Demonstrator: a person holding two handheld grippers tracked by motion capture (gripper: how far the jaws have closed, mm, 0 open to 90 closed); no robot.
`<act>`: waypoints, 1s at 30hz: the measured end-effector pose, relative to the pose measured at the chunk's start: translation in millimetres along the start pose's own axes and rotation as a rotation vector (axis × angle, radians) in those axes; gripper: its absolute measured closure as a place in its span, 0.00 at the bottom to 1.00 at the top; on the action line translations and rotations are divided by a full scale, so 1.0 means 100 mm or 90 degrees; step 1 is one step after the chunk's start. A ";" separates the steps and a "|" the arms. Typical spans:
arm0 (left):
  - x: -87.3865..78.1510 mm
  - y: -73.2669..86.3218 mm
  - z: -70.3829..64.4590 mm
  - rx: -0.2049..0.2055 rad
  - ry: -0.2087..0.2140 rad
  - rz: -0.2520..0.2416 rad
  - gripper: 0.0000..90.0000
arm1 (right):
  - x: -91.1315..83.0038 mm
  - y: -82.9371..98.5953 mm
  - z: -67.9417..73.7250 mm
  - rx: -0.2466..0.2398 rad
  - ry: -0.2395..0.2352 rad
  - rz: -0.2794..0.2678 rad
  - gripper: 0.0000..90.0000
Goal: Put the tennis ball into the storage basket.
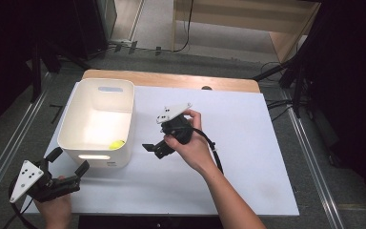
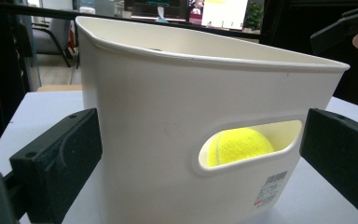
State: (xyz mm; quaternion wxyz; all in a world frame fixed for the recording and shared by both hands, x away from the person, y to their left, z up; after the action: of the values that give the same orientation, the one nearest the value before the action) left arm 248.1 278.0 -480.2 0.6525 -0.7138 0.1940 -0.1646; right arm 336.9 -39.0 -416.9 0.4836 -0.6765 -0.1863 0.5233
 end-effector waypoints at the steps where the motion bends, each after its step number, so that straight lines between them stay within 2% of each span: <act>1: 0.00 0.00 0.00 0.001 0.000 0.000 0.00 | 0.00 0.02 -0.01 0.004 0.002 -0.002 0.00; 9: 0.00 0.00 0.00 0.001 0.001 0.001 0.00 | -0.06 0.20 -0.05 0.029 0.013 -0.006 0.00; 30: 0.01 0.01 0.00 0.001 0.000 0.004 0.00 | -0.22 0.63 -0.15 0.069 0.040 -0.018 0.00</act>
State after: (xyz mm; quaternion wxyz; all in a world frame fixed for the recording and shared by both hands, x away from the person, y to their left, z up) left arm 248.4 277.4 -480.7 0.6537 -0.7127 0.1958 -0.1626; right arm 326.2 -91.8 -459.5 0.5326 -0.6628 -0.1515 0.5041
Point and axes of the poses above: each handheld gripper's, and its own axes: x roughly forward along the jaws, y roughly out of its underside, z roughly to its left, the point moved 4 cm from there along x, roughly forward along the jaws, and after that the axes turned 6 degrees about -z, right-handed, at the moved point
